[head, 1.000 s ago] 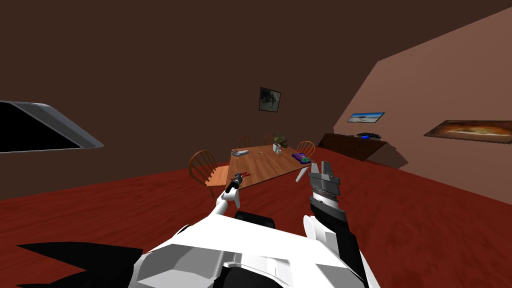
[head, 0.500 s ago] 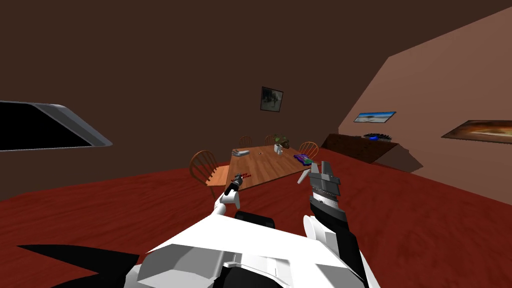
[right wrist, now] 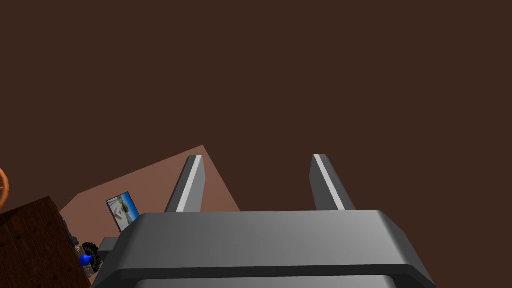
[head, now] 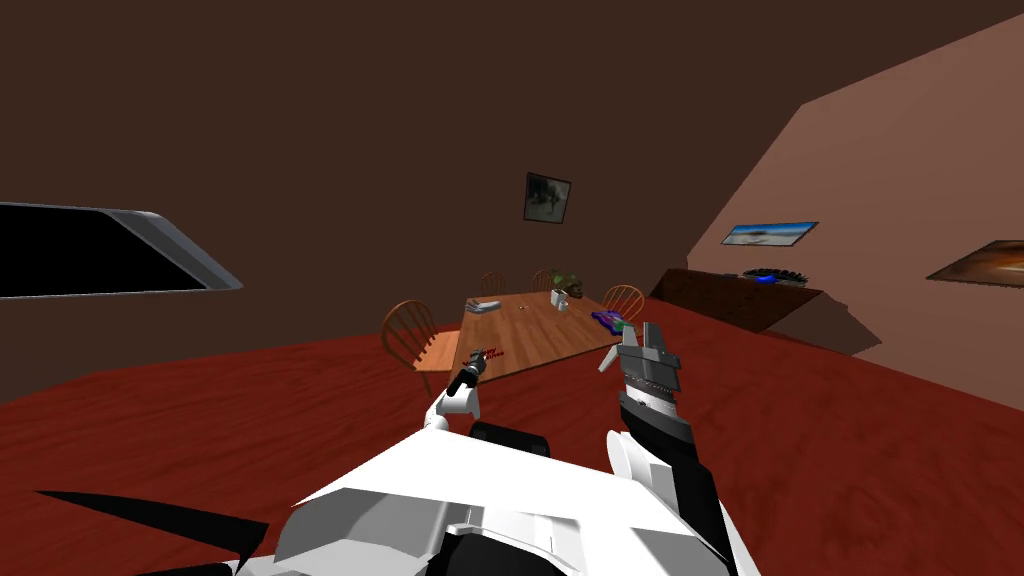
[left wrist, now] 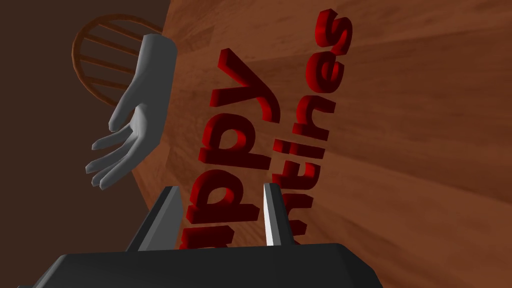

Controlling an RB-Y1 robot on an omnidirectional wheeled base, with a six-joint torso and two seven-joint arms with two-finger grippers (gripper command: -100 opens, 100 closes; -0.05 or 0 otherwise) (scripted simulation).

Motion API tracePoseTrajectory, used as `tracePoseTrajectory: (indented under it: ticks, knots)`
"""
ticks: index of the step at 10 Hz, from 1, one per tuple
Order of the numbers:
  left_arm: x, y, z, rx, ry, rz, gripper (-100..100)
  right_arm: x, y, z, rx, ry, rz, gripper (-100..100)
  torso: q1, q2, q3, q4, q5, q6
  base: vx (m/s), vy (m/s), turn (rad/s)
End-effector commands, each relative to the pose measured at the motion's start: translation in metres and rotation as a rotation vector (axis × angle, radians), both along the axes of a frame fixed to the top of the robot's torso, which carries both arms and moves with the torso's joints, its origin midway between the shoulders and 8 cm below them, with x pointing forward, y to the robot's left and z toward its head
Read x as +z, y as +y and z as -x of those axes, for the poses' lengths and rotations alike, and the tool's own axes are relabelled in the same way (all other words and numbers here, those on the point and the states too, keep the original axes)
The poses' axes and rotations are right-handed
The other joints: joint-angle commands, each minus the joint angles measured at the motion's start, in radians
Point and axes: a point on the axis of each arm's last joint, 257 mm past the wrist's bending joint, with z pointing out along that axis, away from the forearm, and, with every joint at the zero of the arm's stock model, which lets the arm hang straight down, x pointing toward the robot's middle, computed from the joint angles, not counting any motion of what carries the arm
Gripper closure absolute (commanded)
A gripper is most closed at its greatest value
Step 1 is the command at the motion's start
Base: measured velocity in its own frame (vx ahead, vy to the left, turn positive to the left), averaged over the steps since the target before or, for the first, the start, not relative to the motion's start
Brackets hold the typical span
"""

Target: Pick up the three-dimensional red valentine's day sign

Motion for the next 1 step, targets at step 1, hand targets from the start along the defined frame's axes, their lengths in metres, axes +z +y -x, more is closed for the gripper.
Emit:
tracePoseTrajectory:
  ticks: [1]
  knots:
    - [0.0,0.0,0.0,0.0,0.0,0.0,0,0.0,0.0,0.0,0.0,0.0,0.0,0,0.0,0.0,0.0,0.0,0.0,0.0,0.0,0.0,0.0]
